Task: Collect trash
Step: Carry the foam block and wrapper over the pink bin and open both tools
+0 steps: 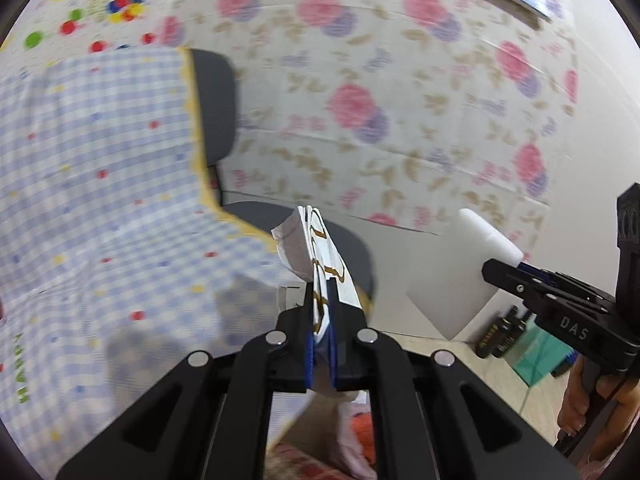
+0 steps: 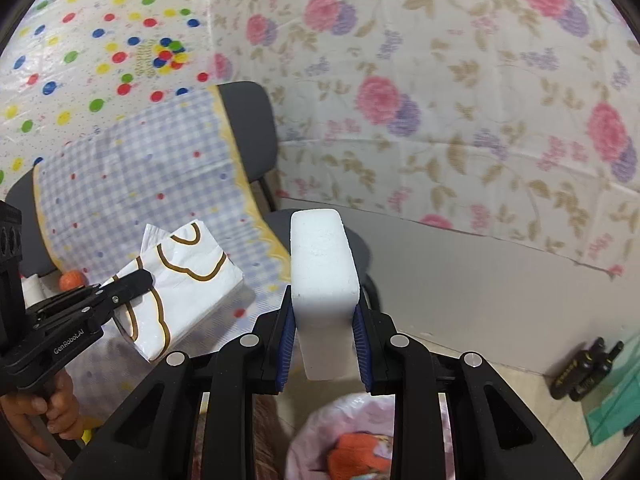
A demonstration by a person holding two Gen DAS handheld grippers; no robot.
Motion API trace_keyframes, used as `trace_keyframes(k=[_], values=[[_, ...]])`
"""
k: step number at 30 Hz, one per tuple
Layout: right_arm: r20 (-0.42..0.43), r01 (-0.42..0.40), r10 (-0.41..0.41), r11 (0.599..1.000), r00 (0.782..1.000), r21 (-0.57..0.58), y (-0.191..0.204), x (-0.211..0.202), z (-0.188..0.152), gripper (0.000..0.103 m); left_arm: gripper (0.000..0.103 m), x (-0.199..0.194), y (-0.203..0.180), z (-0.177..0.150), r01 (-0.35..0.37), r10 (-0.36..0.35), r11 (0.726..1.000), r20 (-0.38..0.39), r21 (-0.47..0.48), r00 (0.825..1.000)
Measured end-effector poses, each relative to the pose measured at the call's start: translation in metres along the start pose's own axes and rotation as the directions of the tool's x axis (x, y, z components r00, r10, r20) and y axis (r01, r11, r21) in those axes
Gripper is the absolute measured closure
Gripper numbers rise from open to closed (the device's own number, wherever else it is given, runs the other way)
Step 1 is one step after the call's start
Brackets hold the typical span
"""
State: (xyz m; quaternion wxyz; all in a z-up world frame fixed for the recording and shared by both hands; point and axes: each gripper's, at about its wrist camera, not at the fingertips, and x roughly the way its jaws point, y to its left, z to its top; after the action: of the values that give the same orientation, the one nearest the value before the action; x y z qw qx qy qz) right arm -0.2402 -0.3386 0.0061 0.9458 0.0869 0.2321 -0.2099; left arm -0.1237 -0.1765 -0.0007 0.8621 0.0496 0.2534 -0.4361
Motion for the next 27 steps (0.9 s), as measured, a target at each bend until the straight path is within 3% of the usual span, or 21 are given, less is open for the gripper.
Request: trace_keyframes(k=[3,9,20,22,24,27], values=[[-0.007,0.059,-0.059,0.998,0.998,0.004,-0.015,-0.015,-0.010,0.074,0.100,0.007,-0.029,-0.007,0.053,-0.053,0.997,-0.011,0.049,0.999],[-0.053,0.131,-0.129,0.991,0.990,0.022,-0.039,-0.029,-0.037,0.072,0.100,0.033,-0.073,-0.034,0.152,-0.141,0.983,-0.104,0.105,0.985],[-0.117,0.157,-0.147,0.985,0.982,0.075,-0.065,-0.019,-0.065,0.071,0.099,0.062,-0.099,-0.051,0.203,-0.177,0.972,-0.195,0.119,0.965],[-0.126,0.156,-0.146,0.985,0.981,0.075,-0.069,-0.014,-0.068,0.065,0.092,0.065,-0.100,-0.050,0.197,-0.173,0.974,-0.196,0.111,0.965],[-0.137,0.152,-0.140,0.985,0.981,0.083,-0.071,-0.011,-0.069,0.051,0.063,0.067,-0.099,-0.049,0.190,-0.168,0.977,-0.198,0.098,0.966],[-0.132,0.160,-0.149,0.984,0.980,0.076,-0.070,-0.012,-0.070,0.048,0.058,0.068,-0.094,-0.047,0.184,-0.168,0.981,-0.196,0.066,0.966]])
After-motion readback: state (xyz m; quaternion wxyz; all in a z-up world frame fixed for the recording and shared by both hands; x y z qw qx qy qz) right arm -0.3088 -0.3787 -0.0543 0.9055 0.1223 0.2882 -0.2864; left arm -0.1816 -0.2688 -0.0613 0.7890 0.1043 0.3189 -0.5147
